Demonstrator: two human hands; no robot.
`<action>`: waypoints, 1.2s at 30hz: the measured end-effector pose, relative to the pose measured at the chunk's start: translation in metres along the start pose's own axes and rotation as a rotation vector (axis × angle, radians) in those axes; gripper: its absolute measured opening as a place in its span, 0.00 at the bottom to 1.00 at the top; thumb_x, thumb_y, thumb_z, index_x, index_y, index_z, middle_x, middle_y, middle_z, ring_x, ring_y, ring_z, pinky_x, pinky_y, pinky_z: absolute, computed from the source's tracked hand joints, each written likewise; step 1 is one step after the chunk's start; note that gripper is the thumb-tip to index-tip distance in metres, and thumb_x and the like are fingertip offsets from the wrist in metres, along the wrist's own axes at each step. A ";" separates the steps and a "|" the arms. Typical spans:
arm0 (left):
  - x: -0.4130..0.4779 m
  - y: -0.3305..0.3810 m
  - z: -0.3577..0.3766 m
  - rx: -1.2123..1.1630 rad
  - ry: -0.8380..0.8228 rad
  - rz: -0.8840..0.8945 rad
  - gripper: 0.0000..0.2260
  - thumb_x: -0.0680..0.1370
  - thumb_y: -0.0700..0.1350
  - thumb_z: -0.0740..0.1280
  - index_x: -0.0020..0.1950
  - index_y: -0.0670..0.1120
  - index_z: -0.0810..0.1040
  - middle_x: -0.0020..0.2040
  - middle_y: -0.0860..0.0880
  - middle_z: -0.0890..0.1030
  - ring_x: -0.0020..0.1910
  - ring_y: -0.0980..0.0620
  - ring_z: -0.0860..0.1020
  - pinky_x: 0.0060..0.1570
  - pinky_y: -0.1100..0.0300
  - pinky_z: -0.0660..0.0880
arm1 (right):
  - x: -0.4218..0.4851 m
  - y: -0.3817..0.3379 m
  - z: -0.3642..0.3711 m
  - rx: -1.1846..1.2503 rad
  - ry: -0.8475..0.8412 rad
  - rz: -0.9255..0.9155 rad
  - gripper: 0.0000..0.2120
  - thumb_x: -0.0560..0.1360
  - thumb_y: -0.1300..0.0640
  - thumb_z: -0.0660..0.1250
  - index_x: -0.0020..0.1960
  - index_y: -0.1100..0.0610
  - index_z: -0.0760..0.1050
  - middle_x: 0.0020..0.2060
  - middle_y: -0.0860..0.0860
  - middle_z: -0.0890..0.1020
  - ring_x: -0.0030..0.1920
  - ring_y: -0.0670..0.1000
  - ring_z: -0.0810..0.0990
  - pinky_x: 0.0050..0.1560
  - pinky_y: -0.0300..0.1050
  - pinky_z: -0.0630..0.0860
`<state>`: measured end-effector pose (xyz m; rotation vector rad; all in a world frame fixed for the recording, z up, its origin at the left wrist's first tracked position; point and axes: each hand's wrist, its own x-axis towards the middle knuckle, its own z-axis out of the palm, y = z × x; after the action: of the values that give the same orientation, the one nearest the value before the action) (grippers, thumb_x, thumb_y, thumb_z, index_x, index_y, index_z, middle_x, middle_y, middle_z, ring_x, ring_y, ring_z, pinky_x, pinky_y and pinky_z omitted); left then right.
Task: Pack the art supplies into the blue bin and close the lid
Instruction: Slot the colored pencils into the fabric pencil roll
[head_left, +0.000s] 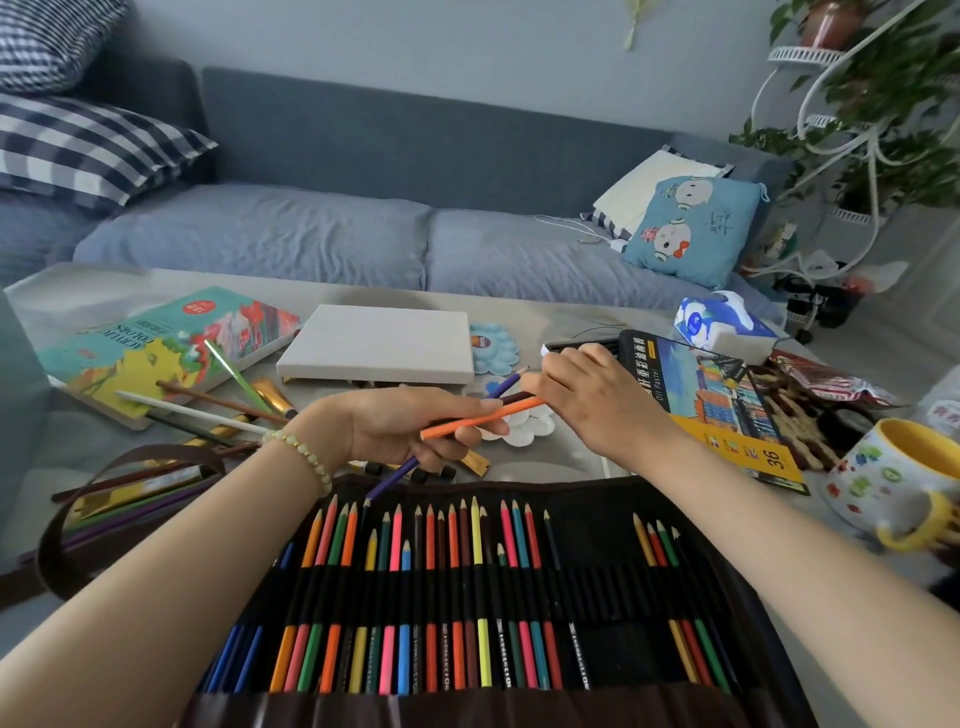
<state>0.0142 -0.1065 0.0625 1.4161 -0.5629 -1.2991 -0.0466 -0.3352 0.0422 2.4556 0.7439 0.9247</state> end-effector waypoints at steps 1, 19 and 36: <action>0.000 0.000 0.001 -0.005 -0.004 0.016 0.11 0.77 0.51 0.60 0.50 0.44 0.74 0.28 0.55 0.66 0.24 0.60 0.58 0.24 0.69 0.53 | 0.000 0.000 0.000 -0.020 0.017 0.012 0.24 0.66 0.68 0.70 0.58 0.56 0.66 0.46 0.53 0.72 0.45 0.54 0.66 0.52 0.48 0.63; 0.016 0.002 0.039 0.295 0.123 0.289 0.08 0.84 0.47 0.53 0.55 0.48 0.71 0.37 0.50 0.73 0.33 0.55 0.73 0.37 0.61 0.74 | 0.014 -0.012 -0.048 1.771 0.039 1.308 0.09 0.76 0.57 0.66 0.51 0.61 0.80 0.46 0.57 0.84 0.46 0.51 0.83 0.51 0.42 0.80; 0.060 -0.017 0.034 1.197 0.409 -0.064 0.16 0.78 0.55 0.64 0.42 0.43 0.76 0.34 0.50 0.72 0.32 0.54 0.70 0.33 0.61 0.64 | -0.056 -0.004 -0.054 1.619 -0.091 1.434 0.03 0.78 0.60 0.63 0.50 0.55 0.74 0.50 0.58 0.84 0.47 0.56 0.84 0.45 0.41 0.81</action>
<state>-0.0040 -0.1664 0.0296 2.5941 -1.0904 -0.6117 -0.1213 -0.3558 0.0511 4.4542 -1.1093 0.4170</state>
